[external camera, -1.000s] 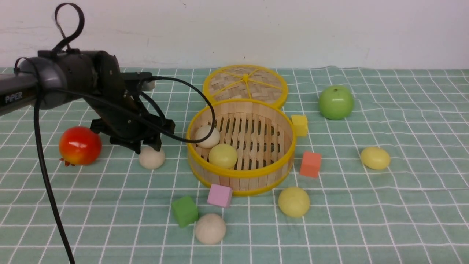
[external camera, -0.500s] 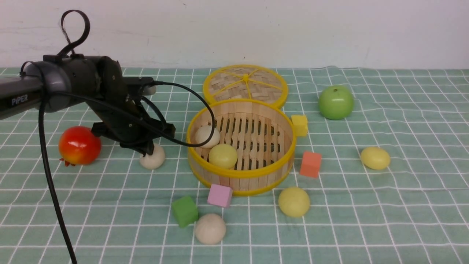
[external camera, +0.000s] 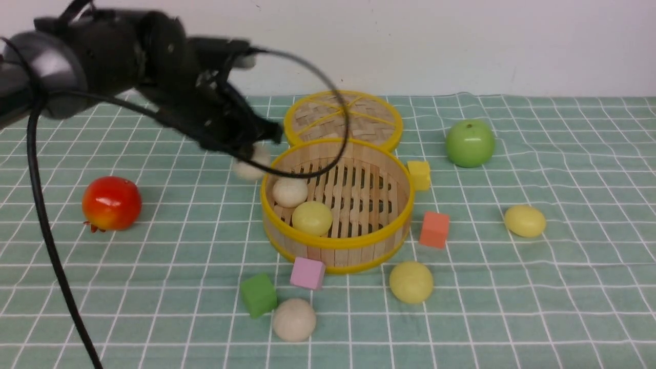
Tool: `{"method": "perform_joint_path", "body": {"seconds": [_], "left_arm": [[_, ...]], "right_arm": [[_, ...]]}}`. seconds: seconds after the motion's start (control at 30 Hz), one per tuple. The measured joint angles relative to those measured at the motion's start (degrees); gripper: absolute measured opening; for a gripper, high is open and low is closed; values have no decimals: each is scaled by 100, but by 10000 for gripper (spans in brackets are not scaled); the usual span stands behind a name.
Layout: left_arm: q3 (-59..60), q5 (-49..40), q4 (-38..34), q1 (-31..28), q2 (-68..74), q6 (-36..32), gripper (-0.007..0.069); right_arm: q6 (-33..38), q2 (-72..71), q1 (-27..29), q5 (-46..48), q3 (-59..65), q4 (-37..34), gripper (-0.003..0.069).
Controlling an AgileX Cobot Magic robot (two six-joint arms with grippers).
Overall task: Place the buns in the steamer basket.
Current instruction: Use the left arm to put the steamed stuffed bun into the steamer
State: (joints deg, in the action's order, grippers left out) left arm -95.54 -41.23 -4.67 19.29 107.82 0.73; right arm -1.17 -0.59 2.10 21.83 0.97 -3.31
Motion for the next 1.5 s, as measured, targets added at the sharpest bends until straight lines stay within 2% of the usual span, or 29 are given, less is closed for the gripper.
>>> {"method": "perform_joint_path", "body": {"seconds": [0.2, 0.53, 0.83, 1.2, 1.5], "left_arm": [[-861, 46, -79, 259, 717, 1, -13], [-1695, 209, -208, 259, 1897, 1, -13], [-1754, 591, -194, 259, 2099, 1, 1], [-1830, 167, -201, 259, 1903, 1, -13], [-1890, 178, -375, 259, 1686, -10, -13]], "right_arm": [[0, 0, 0, 0, 0, 0, 240], [0, 0, 0, 0, 0, 0, 240], [0, 0, 0, 0, 0, 0, 240], [0, 0, 0, 0, 0, 0, 240], [0, 0, 0, 0, 0, 0, 240]]}}
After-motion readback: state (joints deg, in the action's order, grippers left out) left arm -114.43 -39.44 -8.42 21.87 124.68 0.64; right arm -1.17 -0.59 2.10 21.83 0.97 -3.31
